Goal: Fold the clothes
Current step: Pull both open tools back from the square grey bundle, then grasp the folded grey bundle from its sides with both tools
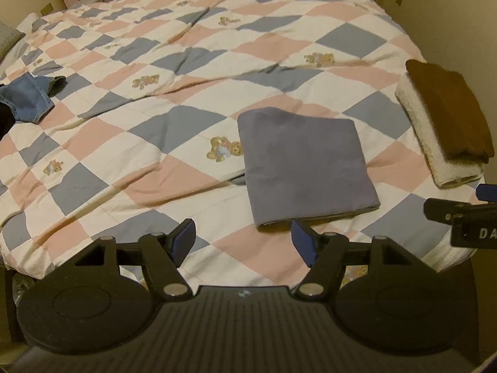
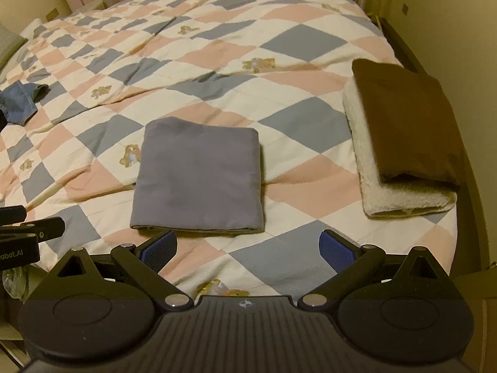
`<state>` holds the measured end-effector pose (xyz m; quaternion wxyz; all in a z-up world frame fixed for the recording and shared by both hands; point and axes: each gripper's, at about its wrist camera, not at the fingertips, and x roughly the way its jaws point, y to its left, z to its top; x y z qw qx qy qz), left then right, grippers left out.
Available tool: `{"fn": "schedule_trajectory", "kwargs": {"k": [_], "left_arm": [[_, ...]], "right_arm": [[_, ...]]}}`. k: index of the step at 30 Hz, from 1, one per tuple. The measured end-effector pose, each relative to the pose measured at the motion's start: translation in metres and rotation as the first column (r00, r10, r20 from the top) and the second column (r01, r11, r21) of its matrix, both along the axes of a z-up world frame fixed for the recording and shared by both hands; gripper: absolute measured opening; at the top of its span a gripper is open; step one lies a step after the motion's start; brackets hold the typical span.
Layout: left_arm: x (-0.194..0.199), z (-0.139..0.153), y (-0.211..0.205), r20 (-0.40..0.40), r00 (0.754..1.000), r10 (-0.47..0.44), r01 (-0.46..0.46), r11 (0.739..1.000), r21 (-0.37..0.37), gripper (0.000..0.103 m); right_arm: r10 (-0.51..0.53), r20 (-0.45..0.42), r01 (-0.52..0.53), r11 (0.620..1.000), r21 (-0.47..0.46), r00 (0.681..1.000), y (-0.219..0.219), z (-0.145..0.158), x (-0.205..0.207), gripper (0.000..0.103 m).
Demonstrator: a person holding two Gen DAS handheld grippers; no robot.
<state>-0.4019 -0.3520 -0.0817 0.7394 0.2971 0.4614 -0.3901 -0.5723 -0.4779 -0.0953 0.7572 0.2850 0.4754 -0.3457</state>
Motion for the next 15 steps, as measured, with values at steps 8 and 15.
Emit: {"fn": "schedule_trajectory", "kwargs": {"k": [8,15], "left_arm": [[0.034,-0.043,-0.012,-0.068,0.997,0.021,-0.017,0.998,0.067,0.068],[0.090,-0.092,-0.036,-0.216,0.975,0.046,-0.041,0.999,0.027,0.076]], "right_arm": [[-0.081,0.069,0.072,0.990,0.125,0.994,-0.023,-0.047,-0.016,0.100],[-0.165,0.224,0.108,0.964,0.245,0.960,-0.065,-0.101,-0.018,0.097]]}}
